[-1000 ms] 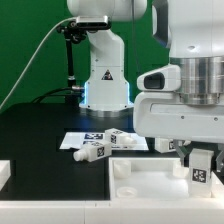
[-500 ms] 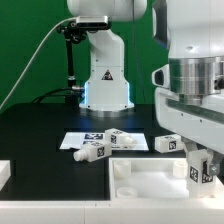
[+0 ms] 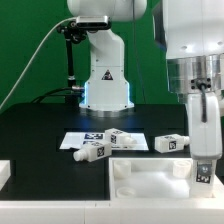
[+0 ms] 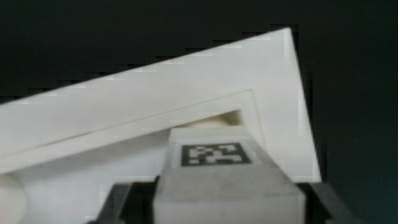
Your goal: Assemble one leg
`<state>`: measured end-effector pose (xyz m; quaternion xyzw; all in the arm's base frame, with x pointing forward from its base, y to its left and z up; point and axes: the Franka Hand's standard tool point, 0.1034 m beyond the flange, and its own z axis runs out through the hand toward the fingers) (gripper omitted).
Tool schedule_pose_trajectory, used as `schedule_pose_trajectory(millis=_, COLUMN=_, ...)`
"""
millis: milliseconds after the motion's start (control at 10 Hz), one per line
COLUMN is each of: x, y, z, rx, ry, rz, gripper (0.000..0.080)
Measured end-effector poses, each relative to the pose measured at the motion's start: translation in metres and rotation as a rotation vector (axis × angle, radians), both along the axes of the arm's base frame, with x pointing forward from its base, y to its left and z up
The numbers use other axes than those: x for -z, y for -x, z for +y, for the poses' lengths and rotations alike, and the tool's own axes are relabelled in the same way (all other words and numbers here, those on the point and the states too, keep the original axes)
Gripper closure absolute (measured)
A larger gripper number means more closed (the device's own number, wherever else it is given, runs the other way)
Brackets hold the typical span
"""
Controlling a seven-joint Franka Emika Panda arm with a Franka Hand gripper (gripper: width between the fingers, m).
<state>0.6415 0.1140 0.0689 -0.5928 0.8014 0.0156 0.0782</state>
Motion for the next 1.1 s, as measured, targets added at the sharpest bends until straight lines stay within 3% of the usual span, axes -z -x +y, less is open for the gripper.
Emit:
schedule_pose_trajectory(millis=500, x=-0.0006, y=-0.0003, z=-0.0007, rx=-0.031, ry=0.004, rz=-0.004, gripper=0.0508)
schedule_pose_trajectory(millis=600, x=-0.0037, y=-0.0020, z=-0.0048, rx=-0.262, ry=0.030, rz=-0.035, gripper=0.0280)
schedule_pose_trajectory(millis=700, x=-0.0054, y=-0.0018, z=-0.0049, rx=-0.433, ry=0.050, rz=-0.049, gripper=0.0280)
schedule_pose_trajectory(millis=800, x=-0.0056, y=-0.0012, z=-0.0034, rx=-0.625, ry=0.071, rz=-0.061, gripper=0.0179)
schedule_pose_trajectory(millis=1100, x=-0.0044, y=-0.0010, z=-0.0044, rx=-0.800, ry=0.090, rz=-0.081, gripper=0.0151)
